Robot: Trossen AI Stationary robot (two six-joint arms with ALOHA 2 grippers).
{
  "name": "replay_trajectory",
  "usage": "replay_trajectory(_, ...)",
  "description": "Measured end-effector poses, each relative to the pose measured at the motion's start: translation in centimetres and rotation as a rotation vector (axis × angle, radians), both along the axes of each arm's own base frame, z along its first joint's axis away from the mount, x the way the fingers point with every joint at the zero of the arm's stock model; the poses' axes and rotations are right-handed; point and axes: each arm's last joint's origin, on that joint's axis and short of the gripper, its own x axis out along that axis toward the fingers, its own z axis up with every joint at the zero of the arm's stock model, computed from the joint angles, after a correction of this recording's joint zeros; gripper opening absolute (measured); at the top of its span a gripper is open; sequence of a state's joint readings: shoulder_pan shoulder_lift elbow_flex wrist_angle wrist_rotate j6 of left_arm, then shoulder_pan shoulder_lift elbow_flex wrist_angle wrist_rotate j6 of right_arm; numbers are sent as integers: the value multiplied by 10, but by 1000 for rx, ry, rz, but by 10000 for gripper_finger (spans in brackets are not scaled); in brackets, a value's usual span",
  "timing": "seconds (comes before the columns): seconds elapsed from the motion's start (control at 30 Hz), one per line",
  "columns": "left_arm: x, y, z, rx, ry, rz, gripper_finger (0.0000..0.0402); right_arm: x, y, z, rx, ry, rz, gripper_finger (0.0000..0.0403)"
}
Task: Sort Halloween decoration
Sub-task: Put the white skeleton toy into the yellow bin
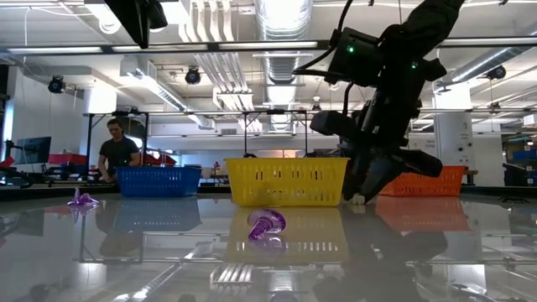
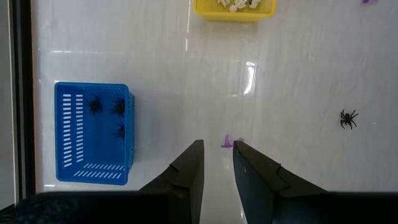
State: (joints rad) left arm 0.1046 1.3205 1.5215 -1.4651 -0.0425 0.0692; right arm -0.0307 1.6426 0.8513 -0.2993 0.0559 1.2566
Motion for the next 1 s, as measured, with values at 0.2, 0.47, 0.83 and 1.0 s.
replay_trajectory(0.2, 0, 0, 0, 1, -5, 0, 68, 0, 0, -9, 1, 37, 8, 50)
replay_trajectory(0.47, 0, 0, 0, 0, -4, 0, 68, -3, 0, 6, -16, -6, 47, 13)
replay_trajectory(0.83, 0, 0, 0, -1, 4, 0, 68, -21, 6, 57, -53, -123, 105, 7)
replay_trajectory(1.0, 1, 0, 0, 1, -9, 0, 68, -24, 11, 83, -107, -229, 108, 6)
